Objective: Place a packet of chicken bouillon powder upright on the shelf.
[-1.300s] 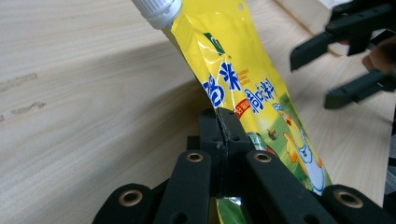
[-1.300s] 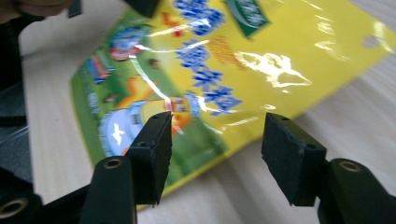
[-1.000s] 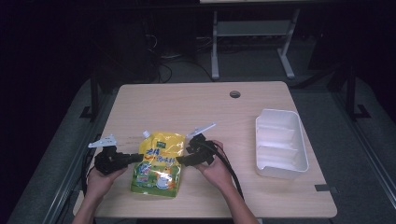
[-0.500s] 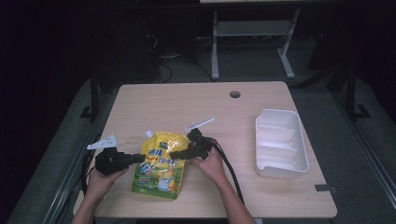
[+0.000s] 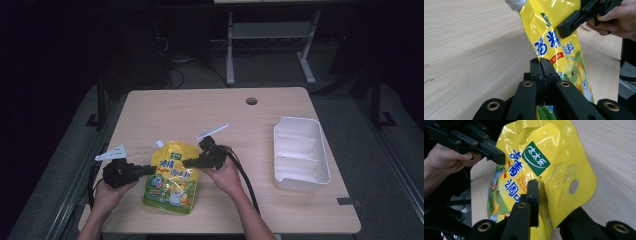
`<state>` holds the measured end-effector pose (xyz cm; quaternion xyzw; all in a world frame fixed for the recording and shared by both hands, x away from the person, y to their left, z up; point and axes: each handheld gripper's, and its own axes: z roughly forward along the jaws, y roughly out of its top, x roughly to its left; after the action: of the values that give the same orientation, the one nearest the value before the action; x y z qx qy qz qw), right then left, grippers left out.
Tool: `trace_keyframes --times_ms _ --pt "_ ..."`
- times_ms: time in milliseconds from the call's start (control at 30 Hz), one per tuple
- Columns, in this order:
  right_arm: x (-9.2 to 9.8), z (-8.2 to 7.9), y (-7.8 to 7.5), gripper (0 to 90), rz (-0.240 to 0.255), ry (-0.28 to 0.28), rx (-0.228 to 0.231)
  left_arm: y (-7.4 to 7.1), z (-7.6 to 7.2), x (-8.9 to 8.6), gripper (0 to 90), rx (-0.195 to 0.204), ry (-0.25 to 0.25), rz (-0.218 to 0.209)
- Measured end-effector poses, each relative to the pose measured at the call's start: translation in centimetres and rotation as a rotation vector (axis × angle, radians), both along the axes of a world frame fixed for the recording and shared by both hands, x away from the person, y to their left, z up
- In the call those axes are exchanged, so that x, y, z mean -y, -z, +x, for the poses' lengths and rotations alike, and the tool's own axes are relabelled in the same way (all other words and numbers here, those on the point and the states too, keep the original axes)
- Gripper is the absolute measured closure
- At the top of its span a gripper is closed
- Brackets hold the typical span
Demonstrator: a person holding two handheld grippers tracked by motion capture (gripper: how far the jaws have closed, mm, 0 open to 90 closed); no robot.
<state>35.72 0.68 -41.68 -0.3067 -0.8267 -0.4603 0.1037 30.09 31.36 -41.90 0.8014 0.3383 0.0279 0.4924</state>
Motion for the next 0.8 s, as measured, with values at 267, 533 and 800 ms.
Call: trace_keyframes --times_ms 267,533,800 --pt "0.4 -0.5 -1.5 89.0 0.026 -0.032 -0.004 0.2 0.1 -0.2 84.1 -0.006 -0.004 0.003" --pt "0.9 -1.0 -2.9 89.4 0.047 -0.045 0.015 -0.3 0.0 -0.5 74.9 0.019 -0.002 -0.009" --pt "1.7 -1.4 -4.1 89.5 0.061 -0.049 0.036 -0.6 -0.3 -0.9 66.0 0.046 0.004 0.017"
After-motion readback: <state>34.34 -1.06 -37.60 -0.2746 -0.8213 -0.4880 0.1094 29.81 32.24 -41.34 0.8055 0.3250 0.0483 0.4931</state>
